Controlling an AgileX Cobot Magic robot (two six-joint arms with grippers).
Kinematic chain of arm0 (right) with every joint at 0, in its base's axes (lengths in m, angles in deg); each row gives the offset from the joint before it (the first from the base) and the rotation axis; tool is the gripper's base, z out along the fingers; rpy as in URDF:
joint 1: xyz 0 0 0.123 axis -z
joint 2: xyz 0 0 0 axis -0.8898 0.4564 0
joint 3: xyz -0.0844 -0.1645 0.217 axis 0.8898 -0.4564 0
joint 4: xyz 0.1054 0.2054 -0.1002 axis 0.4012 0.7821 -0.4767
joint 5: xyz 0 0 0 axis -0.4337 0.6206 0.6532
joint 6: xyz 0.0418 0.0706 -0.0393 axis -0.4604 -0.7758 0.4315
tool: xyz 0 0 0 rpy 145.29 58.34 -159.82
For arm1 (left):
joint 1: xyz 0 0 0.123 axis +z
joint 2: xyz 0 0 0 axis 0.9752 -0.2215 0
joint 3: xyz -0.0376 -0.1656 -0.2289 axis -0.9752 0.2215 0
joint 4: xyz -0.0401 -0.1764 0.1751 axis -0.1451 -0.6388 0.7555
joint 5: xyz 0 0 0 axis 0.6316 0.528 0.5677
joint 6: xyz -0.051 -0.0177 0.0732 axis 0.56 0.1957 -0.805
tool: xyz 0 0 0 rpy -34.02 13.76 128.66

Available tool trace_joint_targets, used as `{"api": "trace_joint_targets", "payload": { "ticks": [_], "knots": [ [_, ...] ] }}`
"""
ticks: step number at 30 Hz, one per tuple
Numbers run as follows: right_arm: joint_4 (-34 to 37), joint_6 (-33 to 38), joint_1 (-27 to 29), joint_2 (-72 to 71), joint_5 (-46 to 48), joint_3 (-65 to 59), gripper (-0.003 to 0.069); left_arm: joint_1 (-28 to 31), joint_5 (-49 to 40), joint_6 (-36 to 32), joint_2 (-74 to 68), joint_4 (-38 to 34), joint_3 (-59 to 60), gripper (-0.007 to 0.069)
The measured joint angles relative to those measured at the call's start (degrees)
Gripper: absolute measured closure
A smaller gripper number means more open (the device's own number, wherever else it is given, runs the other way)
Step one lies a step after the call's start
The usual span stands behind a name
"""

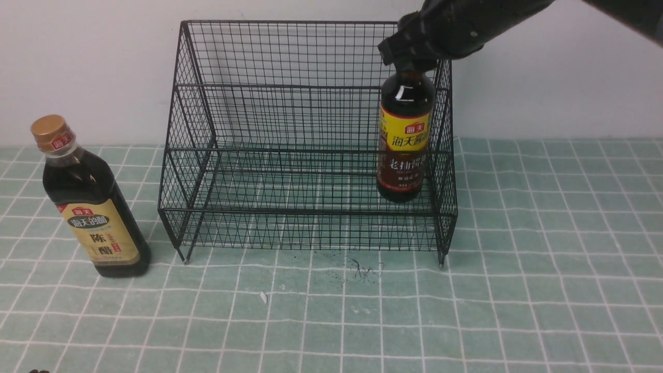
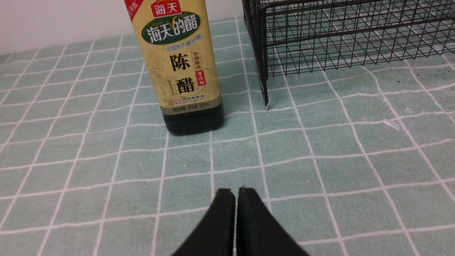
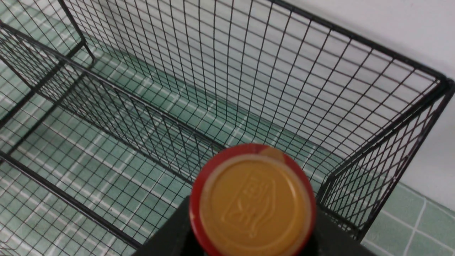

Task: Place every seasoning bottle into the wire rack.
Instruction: Use the right arm to put the condiment bottle back on the shelf, then use the left arm to grab the condiment bottle closest to it

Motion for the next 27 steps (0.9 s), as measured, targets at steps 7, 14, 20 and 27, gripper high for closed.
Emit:
{"api": "trace_joint_targets", "payload": {
  "ticks": [7,14,20,27],
  "knots": [
    [0.0,-0.02,0.0,0.87,1.44,0.36,0.0359,0.0,0.0,0.0,0.0,0.0,0.0,0.0631],
    [0.0,-0.25,0.0,-0.12,0.15,1.04,0.0245,0.0,0.0,0.0,0.0,0.0,0.0,0.0631],
    [-1.45,-0.3,0.0,-3.88,2.47,1.32,0.0218,0.0,0.0,0.0,0.0,0.0,0.0,0.0631],
    [-2.93,-0.47,0.0,-20.31,8.74,3.94,0.0287,0.0,0.0,0.0,0.0,0.0,0.0,0.0631]
  ]
}}
